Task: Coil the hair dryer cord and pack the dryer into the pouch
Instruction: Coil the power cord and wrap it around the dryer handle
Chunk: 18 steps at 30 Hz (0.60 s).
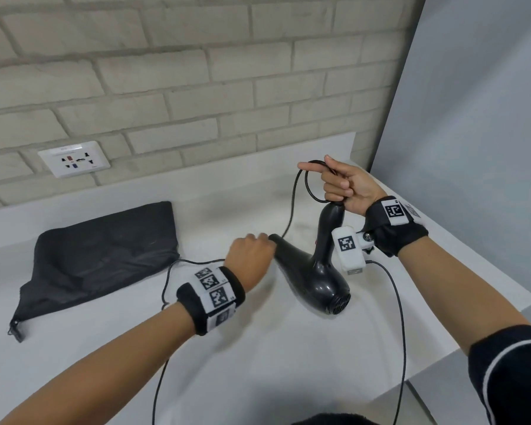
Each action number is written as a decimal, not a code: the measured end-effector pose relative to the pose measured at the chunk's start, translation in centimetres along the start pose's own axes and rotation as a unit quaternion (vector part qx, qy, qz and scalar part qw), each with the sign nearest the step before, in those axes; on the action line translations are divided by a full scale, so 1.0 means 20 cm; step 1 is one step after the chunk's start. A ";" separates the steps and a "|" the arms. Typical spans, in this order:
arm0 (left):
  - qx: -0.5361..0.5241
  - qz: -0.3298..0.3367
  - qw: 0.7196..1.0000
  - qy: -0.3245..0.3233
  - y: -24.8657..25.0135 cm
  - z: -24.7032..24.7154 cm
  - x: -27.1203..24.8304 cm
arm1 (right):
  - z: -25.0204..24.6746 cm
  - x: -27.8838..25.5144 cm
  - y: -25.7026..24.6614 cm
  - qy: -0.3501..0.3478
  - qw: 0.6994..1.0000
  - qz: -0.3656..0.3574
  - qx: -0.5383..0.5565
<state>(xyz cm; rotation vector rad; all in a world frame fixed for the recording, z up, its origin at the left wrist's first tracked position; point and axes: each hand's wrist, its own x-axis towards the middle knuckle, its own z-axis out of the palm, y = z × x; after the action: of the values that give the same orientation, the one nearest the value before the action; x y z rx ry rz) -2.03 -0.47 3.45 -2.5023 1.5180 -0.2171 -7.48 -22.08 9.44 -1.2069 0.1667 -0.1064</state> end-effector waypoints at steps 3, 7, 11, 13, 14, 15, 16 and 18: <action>0.023 0.080 0.997 0.006 0.11 -0.11 0.00 | 0.03 -0.01 -0.01 0.011 0.999 0.005 -0.031; 0.028 0.157 0.983 0.089 0.15 -0.31 -0.01 | 0.05 -0.01 0.00 0.021 0.998 0.015 -0.064; -0.033 0.201 0.960 0.191 0.12 -0.44 0.03 | 0.05 -0.02 0.00 0.013 0.998 0.035 -0.058; -0.099 0.177 0.961 0.189 0.11 -0.51 0.08 | 0.04 -0.01 0.00 0.005 0.998 0.045 -0.047; -0.133 0.165 0.958 0.196 0.10 -0.53 0.11 | 0.04 -0.02 0.00 0.000 0.998 0.047 -0.049; -0.162 0.158 0.955 0.191 0.09 -0.55 0.14 | 0.05 -0.02 0.01 -0.001 0.997 0.048 -0.057; -0.196 0.150 0.952 0.182 0.07 -0.56 0.16 | 0.05 -0.02 0.01 0.002 0.997 0.047 -0.064; -0.274 0.126 0.939 0.168 0.02 -0.58 0.21 | 0.07 -0.03 0.00 0.012 0.997 0.032 -0.068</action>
<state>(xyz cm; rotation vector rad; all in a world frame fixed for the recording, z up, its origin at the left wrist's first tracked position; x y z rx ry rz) -3.06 -5.60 14.65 -2.7286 2.2918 -0.2107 -7.84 -20.60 9.90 -1.3360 0.2361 -0.0545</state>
